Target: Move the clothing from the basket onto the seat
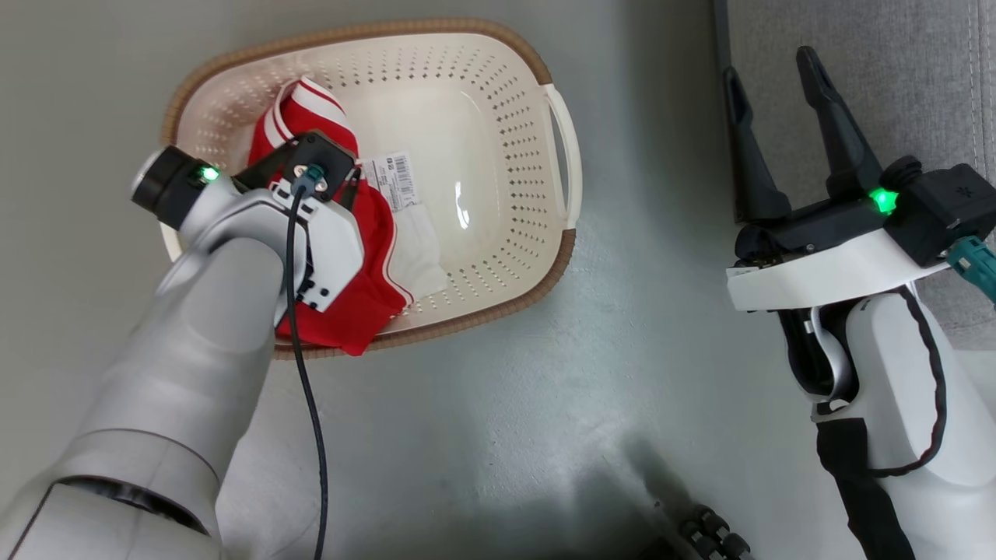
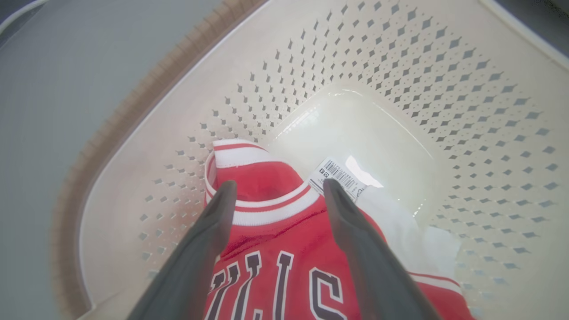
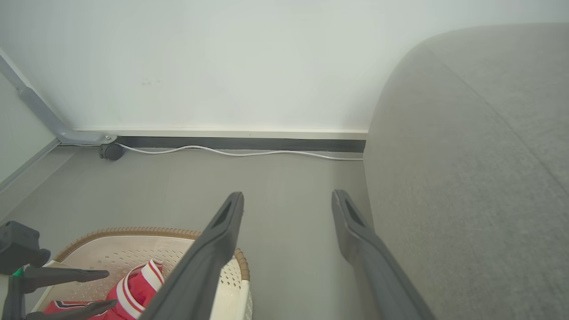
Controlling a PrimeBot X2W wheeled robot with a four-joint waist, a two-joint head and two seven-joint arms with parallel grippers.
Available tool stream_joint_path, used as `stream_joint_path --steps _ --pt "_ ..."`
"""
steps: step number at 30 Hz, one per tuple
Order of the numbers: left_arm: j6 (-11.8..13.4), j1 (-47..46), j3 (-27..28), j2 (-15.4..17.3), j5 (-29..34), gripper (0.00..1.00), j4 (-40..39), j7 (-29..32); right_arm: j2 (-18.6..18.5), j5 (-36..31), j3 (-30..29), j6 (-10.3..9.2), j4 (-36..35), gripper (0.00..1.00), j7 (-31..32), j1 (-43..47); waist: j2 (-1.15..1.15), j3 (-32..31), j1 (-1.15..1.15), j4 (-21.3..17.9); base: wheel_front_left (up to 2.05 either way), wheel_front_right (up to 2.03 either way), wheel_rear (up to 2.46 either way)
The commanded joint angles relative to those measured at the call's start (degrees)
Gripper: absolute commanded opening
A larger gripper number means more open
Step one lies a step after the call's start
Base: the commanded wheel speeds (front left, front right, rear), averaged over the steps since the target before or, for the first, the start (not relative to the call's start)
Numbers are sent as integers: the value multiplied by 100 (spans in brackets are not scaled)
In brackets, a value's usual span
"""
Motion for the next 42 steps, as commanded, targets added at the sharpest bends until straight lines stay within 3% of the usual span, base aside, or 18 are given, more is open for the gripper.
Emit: stream_joint_path --steps 1,11,21,37,38,39,41,42 --pt "71 -80 19 161 82 100 4 100 34 63 127 18 -165 100 -34 91 0 114 0 -97 0 0 0" --pt "320 -429 -263 448 302 100 136 1032 126 134 299 18 -260 100 -34 124 0 405 0 -401 0 0 0" --pt "388 -602 -630 722 580 100 156 1707 150 291 367 18 -336 100 -34 146 0 611 0 -549 0 0 0" --pt "-56 -719 -1149 1065 800 100 162 2392 153 546 459 18 -428 100 -34 34 0 871 0 -655 0 0 0" --pt "-69 -729 -1146 1070 777 96 162 2361 153 554 459 18 -431 100 -34 29 0 879 0 -658 0 0 0" --pt "-86 -735 -1160 1075 768 79 162 2356 153 560 458 18 -434 100 -34 23 0 886 0 -661 0 0 0" --pt "-114 -753 -1196 1072 759 0 162 2251 153 573 454 18 -436 100 -34 8 0 896 0 -666 0 0 0" --pt "-134 -747 -1213 1074 751 0 162 2241 153 581 451 18 -431 100 -34 3 0 890 0 -664 0 0 0"
